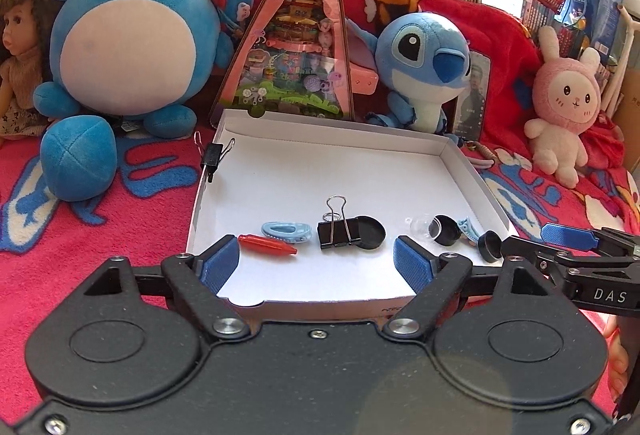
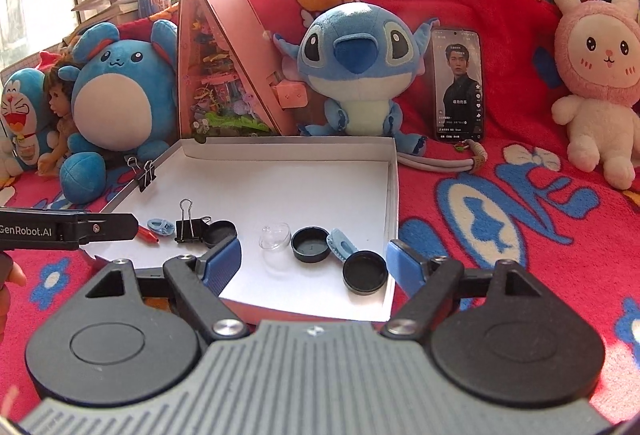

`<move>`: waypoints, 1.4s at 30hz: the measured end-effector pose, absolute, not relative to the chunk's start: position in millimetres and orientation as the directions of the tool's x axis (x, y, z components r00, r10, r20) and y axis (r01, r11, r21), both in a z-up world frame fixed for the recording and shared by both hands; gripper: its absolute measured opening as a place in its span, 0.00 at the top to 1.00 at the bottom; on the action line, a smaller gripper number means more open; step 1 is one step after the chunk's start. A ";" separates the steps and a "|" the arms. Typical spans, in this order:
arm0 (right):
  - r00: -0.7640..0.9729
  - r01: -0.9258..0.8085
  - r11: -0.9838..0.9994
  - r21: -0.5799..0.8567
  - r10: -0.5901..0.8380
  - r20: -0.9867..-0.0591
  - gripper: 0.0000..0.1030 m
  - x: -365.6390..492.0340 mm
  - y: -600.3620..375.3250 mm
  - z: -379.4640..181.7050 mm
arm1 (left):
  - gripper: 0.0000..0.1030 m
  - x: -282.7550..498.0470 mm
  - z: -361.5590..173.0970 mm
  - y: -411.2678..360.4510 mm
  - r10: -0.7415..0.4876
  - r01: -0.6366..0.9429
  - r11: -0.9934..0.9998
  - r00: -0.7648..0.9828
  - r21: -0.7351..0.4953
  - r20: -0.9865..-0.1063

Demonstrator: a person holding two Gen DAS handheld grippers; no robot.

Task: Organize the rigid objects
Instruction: 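Withdraw both open tools from the box toward the blanket objects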

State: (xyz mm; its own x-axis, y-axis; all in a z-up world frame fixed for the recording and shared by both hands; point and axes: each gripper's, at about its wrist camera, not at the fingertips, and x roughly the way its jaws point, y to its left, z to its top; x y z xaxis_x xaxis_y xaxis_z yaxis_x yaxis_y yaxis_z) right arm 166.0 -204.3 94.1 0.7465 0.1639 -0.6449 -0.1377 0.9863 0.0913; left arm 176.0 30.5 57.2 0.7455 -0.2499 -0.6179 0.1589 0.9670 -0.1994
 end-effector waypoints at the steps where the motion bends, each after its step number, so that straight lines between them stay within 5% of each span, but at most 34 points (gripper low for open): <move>1: 0.748 -0.145 0.985 0.088 0.168 -0.642 0.15 162.5 -203.9 95.1 | 0.19 172.1 57.5 29.8 -0.257 0.167 0.965 0.744 -0.200 -0.617; 35: 0.757 -0.242 0.970 0.002 0.190 -0.625 0.05 62.4 -210.5 88.4 | 0.17 47.9 38.4 5.7 -0.379 0.355 0.920 0.696 -0.167 -0.609; 42: 0.723 -0.312 0.950 -0.015 0.227 -0.652 0.05 37.9 -211.1 79.4 | 0.28 33.3 30.5 1.8 -0.413 0.401 0.900 0.654 -0.172 -0.634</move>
